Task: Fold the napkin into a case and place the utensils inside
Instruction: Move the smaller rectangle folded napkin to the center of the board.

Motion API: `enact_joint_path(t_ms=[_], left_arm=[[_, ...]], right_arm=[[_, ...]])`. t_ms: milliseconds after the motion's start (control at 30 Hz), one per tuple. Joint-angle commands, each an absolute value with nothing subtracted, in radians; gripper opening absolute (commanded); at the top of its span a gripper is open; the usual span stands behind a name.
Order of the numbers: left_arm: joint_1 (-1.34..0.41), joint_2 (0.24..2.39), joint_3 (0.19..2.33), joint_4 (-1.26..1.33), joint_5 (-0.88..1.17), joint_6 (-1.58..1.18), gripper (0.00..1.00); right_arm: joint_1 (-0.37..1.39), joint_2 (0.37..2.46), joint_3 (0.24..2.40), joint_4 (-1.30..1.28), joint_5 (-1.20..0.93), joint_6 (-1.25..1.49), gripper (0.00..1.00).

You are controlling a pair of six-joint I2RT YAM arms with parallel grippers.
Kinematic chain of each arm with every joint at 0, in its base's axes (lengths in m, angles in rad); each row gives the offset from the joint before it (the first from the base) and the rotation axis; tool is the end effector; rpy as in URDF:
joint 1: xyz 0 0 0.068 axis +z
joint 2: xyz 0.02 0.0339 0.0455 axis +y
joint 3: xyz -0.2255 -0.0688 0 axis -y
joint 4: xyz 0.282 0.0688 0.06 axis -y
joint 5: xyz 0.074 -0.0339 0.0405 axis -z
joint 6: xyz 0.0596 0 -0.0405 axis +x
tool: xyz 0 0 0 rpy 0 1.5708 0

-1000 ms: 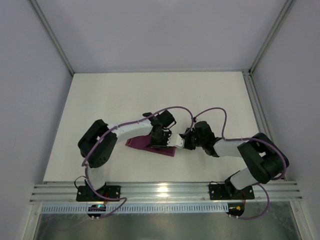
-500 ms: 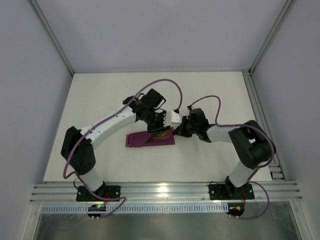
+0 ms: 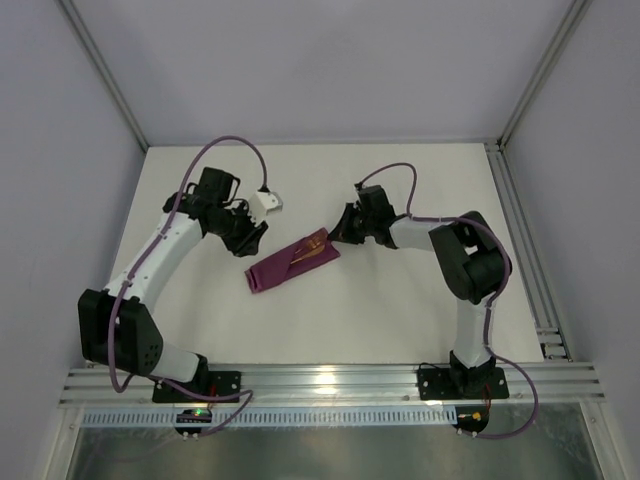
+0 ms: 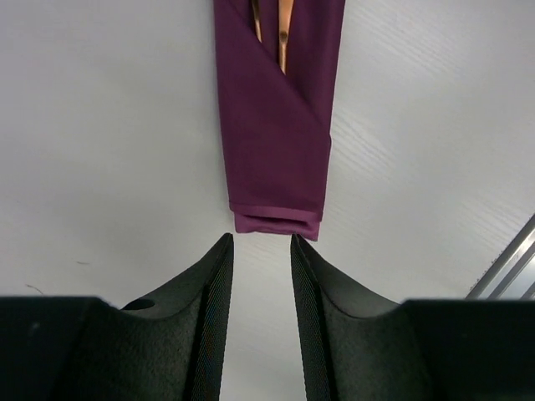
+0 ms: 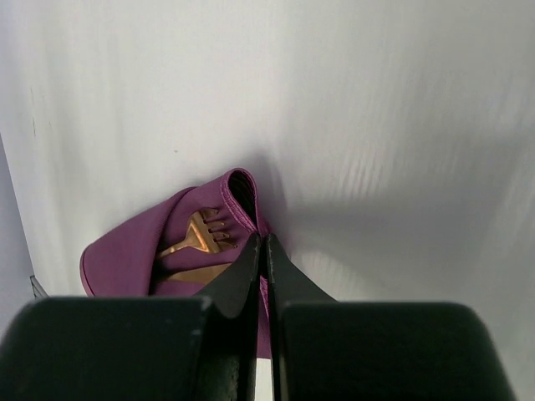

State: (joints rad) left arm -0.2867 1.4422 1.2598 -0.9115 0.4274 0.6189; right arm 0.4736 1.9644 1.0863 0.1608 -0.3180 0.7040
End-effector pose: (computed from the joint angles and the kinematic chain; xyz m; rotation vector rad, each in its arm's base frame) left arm 0.3174 -0.1193 0.2311 1.2462 2.2516 -0.4467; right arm 0.3752 0.2132 0.0572 0.1035 2.4392 0.9396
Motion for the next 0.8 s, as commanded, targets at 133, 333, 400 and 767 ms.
enact_joint_path(t_ms=[133,333,400,767], left_arm=[[-0.152,1.390,1.174,-0.907,0.477,0.606,0.36],[-0.078,1.353,1.132,-0.926,0.488,0.626,0.35],[-0.072,1.350,1.129,-0.936,0.498,0.626,0.36],[-0.037,1.335,1.114,-0.917,0.372,0.548,0.36]], right_arm=[[0.471,2.072,1.291,0.077,-0.350,0.687,0.04],[0.471,2.074,1.295,0.042,-0.333,0.661,0.07],[0.471,2.066,1.296,0.025,-0.331,0.646,0.11],[0.431,1.925,1.377,-0.198,-0.207,0.500,0.47]])
